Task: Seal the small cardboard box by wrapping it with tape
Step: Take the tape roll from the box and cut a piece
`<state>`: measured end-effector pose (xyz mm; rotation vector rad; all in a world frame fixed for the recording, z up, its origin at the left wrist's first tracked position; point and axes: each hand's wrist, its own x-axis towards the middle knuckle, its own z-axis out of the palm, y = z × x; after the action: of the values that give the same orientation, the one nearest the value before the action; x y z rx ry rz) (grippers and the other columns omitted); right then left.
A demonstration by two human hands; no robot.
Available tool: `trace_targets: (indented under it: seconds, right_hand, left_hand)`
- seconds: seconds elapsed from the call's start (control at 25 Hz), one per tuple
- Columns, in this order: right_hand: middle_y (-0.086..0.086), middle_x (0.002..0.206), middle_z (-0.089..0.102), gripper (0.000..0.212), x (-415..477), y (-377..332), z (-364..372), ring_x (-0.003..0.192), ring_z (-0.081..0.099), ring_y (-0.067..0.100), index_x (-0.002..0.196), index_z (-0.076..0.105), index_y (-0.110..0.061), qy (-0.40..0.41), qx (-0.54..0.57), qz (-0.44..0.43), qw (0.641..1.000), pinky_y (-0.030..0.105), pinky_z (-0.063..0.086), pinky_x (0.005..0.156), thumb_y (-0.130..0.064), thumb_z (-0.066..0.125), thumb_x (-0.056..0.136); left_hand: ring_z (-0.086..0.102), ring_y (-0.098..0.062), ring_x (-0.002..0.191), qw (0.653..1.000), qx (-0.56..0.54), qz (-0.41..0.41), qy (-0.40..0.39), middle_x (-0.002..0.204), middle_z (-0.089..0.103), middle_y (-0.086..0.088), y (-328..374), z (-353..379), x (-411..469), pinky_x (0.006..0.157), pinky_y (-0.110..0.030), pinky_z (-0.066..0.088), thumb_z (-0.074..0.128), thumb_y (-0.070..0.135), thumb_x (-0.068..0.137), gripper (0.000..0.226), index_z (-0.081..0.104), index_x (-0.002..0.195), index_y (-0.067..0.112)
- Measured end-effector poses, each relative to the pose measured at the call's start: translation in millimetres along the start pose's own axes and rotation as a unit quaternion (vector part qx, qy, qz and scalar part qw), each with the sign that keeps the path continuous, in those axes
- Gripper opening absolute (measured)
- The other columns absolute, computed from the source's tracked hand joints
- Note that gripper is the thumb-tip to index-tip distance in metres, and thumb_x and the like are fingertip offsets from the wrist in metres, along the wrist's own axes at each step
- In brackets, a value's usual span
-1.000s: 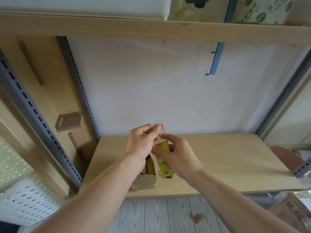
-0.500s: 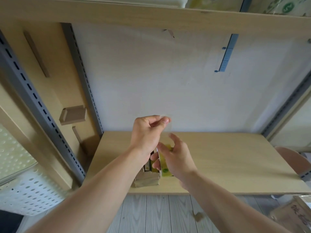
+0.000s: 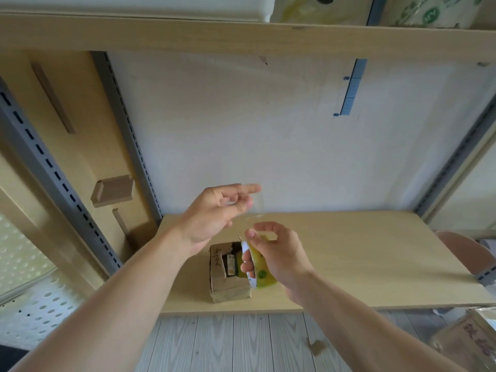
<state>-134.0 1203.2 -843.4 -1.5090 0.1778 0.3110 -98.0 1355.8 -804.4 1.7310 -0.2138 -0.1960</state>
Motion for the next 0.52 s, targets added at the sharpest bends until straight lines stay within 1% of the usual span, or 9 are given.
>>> trace_targets:
  seconds: [0.08,0.16,0.2,0.24,0.28,0.36,0.4,0.44,0.52]
  right_hand:
    - [0.01,0.064,0.07,0.031,-0.3,-0.6,-3.9,0.055,0.067,0.024,0.121,0.054,-0.014,0.002,0.002,-0.002,1.0,0.034,0.057,0.054,-0.027,0.067,0.096]
    - [0.011,0.066,0.071,0.029,0.4,-2.0,-7.6,0.056,0.068,0.024,0.118,0.055,-0.015,0.005,0.009,-0.004,1.0,0.034,0.057,0.054,-0.027,0.068,0.096]
    - [0.012,0.068,0.071,0.028,0.2,-2.7,-8.8,0.057,0.068,0.025,0.117,0.055,-0.015,0.005,0.01,-0.005,1.0,0.034,0.058,0.055,-0.025,0.068,0.095]
    - [0.012,0.069,0.072,0.028,0.0,-2.9,-9.9,0.058,0.069,0.025,0.117,0.055,-0.015,0.001,0.011,-0.004,1.0,0.035,0.058,0.056,-0.024,0.069,0.095]
    - [0.013,0.07,0.072,0.029,0.3,-2.2,-10.6,0.06,0.069,0.026,0.118,0.054,-0.015,-0.006,0.014,-0.003,1.0,0.038,0.059,0.058,-0.023,0.07,0.094]
    - [0.014,0.073,0.073,0.035,1.2,0.3,-11.2,0.063,0.07,0.028,0.12,0.054,-0.014,-0.024,0.021,-0.005,0.999,0.043,0.06,0.064,-0.021,0.073,0.092]
    - [0.015,0.076,0.073,0.038,2.4,2.2,-11.8,0.065,0.07,0.029,0.122,0.053,-0.014,-0.033,0.023,-0.01,0.999,0.044,0.06,0.067,-0.02,0.074,0.09]
    - [0.014,0.08,0.074,0.041,3.9,4.7,-13.3,0.068,0.07,0.029,0.122,0.054,-0.014,-0.039,0.02,-0.019,0.999,0.045,0.06,0.069,-0.022,0.076,0.089]
    - [0.011,0.09,0.076,0.04,7.1,8.7,-17.0,0.076,0.071,0.025,0.122,0.055,-0.021,-0.026,-0.006,-0.04,0.999,0.044,0.059,0.072,-0.035,0.073,0.089]
  left_hand:
    - [0.063,-0.014,0.119,0.997,0.026,-0.014,-0.077,0.124,0.068,-0.006,0.1,-6.1,-3.6,0.092,-0.028,0.046,0.07,0.017,0.093,0.051,0.061,0.133,0.046]
    - [0.068,-0.02,0.115,0.991,0.03,-0.018,-0.133,0.122,0.068,-0.014,0.7,-5.1,-7.3,0.099,-0.028,0.05,0.071,0.009,0.093,0.07,0.046,0.143,0.051]
    - [0.069,-0.023,0.113,0.989,0.034,-0.015,-0.14,0.119,0.07,-0.016,0.2,-2.6,-8.2,0.101,-0.03,0.052,0.07,0.005,0.093,0.074,0.042,0.144,0.051]
    - [0.07,-0.025,0.11,0.991,0.043,-0.008,-0.127,0.114,0.072,-0.015,-1.2,0.9,-8.1,0.102,-0.032,0.054,0.068,0.003,0.094,0.074,0.041,0.145,0.049]
    - [0.071,-0.025,0.103,0.993,0.062,0.004,-0.096,0.108,0.074,-0.013,-3.6,4.7,-6.9,0.1,-0.033,0.055,0.068,0.003,0.094,0.071,0.042,0.143,0.046]
    - [0.071,-0.021,0.084,0.992,0.12,0.037,-0.02,0.096,0.077,-0.006,-7.3,11.9,-4.1,0.092,-0.031,0.057,0.07,0.007,0.093,0.062,0.047,0.139,0.042]
    - [0.069,-0.017,0.079,0.988,0.145,0.052,0.01,0.092,0.077,-0.003,-8.5,14.6,-3.1,0.087,-0.027,0.056,0.071,0.01,0.093,0.059,0.049,0.138,0.042]
    - [0.069,-0.014,0.079,0.984,0.162,0.066,0.032,0.089,0.077,0.0,-9.6,16.3,-2.2,0.085,-0.024,0.054,0.072,0.013,0.093,0.058,0.05,0.137,0.043]
    - [0.069,-0.008,0.088,0.978,0.181,0.091,0.056,0.086,0.076,0.006,-11.7,16.1,-1.4,0.087,-0.021,0.049,0.071,0.018,0.094,0.056,0.05,0.139,0.044]
